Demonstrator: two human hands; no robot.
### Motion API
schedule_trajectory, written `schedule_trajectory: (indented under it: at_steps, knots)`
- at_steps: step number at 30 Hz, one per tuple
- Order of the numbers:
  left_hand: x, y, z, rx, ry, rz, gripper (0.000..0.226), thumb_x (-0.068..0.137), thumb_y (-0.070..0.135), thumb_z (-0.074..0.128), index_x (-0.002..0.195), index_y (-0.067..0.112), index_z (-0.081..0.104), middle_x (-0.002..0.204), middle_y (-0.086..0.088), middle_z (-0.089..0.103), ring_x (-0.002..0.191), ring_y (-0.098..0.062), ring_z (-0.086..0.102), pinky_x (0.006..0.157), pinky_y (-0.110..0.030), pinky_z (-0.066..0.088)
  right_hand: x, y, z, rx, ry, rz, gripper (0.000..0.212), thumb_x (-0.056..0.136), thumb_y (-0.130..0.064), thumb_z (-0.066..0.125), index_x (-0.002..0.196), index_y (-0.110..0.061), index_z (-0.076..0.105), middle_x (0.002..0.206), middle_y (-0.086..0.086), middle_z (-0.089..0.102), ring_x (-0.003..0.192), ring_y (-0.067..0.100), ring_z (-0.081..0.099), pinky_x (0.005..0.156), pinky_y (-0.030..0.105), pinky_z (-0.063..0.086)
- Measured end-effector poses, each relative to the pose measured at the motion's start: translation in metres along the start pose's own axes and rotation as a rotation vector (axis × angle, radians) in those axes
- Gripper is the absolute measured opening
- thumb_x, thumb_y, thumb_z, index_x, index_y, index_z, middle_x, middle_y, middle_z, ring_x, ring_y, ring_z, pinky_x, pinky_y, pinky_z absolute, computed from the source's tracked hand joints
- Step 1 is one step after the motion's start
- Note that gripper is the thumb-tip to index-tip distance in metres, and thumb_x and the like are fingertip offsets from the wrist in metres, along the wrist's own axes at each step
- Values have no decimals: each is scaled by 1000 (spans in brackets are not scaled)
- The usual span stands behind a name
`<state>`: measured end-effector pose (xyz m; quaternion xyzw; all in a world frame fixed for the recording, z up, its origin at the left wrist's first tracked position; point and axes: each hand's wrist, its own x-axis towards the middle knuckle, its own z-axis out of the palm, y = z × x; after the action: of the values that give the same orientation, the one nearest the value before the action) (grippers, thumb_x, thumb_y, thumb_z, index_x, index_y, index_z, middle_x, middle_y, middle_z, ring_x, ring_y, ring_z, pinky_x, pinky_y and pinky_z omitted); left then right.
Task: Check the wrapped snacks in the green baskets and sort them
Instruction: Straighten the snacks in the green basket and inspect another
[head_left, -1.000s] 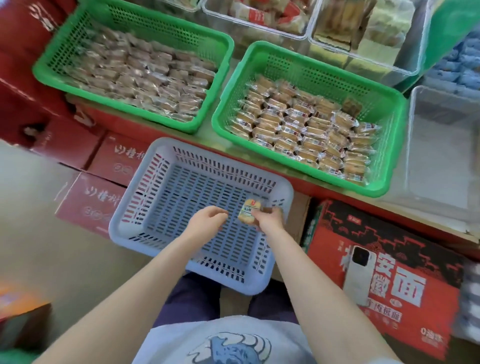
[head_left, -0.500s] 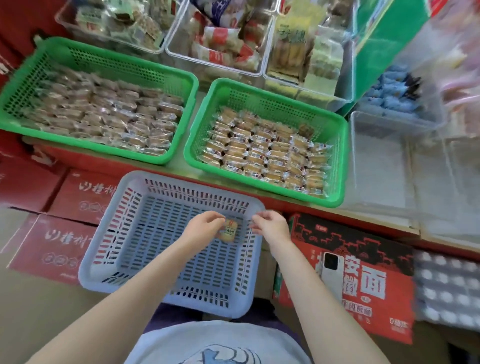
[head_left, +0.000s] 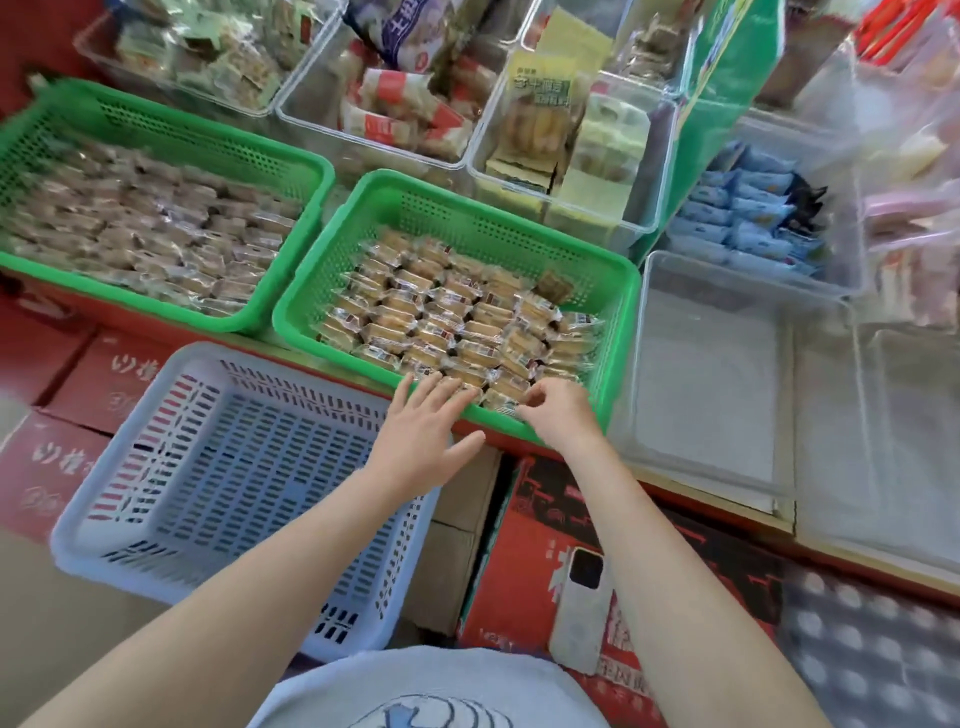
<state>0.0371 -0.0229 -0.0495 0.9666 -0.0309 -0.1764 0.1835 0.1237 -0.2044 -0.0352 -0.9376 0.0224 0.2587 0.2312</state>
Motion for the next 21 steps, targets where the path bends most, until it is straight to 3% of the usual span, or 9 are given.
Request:
schedule_trajectory:
  at_steps: [4, 8, 12, 17, 21]
  knots:
    - [-6, 2, 5, 61, 9, -13, 87, 84, 75, 6, 161, 34, 13, 169, 7, 9, 156, -16, -7, 124, -44, -17, 6, 1, -3, -128, -60, -34, 18, 91, -24, 72, 95, -7, 73, 95, 6, 70, 86, 22, 64, 70, 27, 44]
    - [-6, 10, 7, 47, -10, -56, 88, 83, 77, 7, 161, 35, 11, 170, 5, 6, 156, -17, -11, 122, -42, -20, 8, 6, -5, -62, -93, -39, 12, 93, -19, 69, 95, -11, 77, 96, -1, 67, 84, 17, 57, 72, 26, 42]
    - [-3, 11, 0, 87, -57, -68, 75, 95, 70, 26, 160, 37, 11, 170, 6, 5, 156, -17, -10, 123, -43, -17, 4, 9, -10, 11, -122, -53, 8, 95, -18, 64, 89, -15, 68, 98, 0, 61, 86, 19, 56, 71, 28, 41]
    - [5, 18, -13, 167, -119, -46, 69, 97, 65, 34, 159, 43, 11, 168, 13, 17, 156, -23, 7, 124, -51, -7, 0, 9, -17, 29, -210, -89, 7, 98, -21, 57, 98, -16, 63, 98, 1, 59, 89, 21, 56, 77, 33, 46]
    - [15, 24, -21, 134, -136, -87, 73, 97, 63, 38, 160, 38, 12, 163, 7, 32, 154, -22, 15, 124, -52, -5, -5, 11, -28, 178, -308, -83, 10, 99, -20, 56, 103, -13, 62, 99, 3, 63, 87, 21, 58, 80, 35, 48]
